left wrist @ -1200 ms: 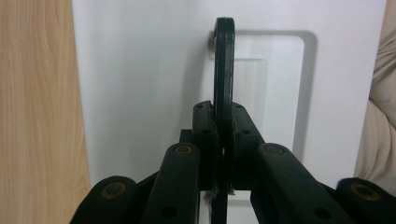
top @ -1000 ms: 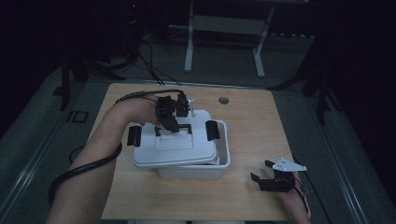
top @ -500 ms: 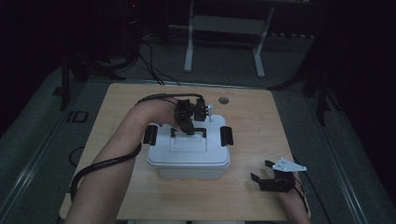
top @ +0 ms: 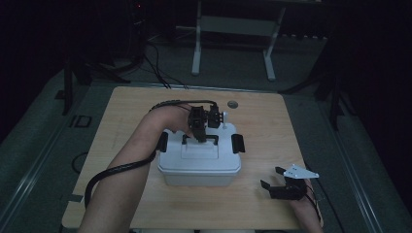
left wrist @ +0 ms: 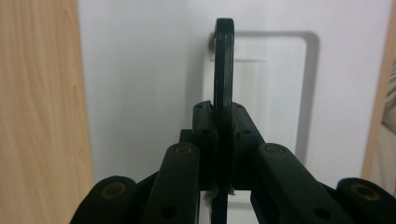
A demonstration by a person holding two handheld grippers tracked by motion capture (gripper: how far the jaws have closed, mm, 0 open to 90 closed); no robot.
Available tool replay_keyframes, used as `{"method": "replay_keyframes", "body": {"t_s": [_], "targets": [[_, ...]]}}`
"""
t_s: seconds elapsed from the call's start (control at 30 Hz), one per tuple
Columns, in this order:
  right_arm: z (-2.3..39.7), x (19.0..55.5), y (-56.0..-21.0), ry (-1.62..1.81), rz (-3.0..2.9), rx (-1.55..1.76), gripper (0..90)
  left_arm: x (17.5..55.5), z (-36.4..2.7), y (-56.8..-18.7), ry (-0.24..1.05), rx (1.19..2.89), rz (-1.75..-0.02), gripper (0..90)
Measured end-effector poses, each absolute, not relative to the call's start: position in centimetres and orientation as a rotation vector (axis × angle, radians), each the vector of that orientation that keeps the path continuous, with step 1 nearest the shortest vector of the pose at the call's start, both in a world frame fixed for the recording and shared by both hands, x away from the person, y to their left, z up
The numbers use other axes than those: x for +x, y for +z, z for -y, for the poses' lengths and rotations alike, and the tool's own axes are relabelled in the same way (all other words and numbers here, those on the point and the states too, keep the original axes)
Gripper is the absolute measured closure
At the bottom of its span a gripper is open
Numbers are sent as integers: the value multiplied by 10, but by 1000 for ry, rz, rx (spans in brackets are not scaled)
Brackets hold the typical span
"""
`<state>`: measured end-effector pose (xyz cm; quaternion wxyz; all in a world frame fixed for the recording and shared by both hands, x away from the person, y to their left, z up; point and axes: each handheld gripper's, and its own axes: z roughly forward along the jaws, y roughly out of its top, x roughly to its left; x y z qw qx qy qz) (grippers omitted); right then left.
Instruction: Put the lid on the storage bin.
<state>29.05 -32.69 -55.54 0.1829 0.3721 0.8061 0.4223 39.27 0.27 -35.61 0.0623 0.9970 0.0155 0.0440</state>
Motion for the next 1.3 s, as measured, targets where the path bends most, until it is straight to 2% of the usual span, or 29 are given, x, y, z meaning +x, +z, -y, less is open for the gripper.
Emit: {"method": "replay_keyframes", "body": {"t_s": [0.3, 0.4, 0.5, 0.63, 0.67, 0.7, 0.77, 0.93, 1.3], "targets": [[326, 290, -555, 1185, -2274, 1043, 136, 393, -4, -357, 151, 3011, -76, 822], [327, 290, -555, 1189, -2272, 1044, 136, 394, -5, -357, 198, 3016, -154, 581], [327, 290, -555, 1188, -2274, 1043, 136, 396, -10, -358, 197, 3012, -230, 403], [327, 290, -555, 1188, -2274, 1041, 136, 396, -21, -359, 203, 2971, -268, 322], [327, 290, -555, 1188, -2274, 1041, 136, 396, -21, -359, 203, 2971, -268, 258], [327, 290, -555, 1188, -2274, 1040, 136, 395, -26, -359, 179, 2968, -277, 258], [326, 290, -556, 1185, -2274, 1039, 136, 394, -30, -360, 177, 2963, -292, 179], [327, 290, -555, 1188, -2275, 1045, 136, 390, -43, -361, 186, 2937, -326, 140], [326, 290, -556, 1183, -2275, 1046, 136, 383, -80, -361, 188, 2838, -439, 125]]}}
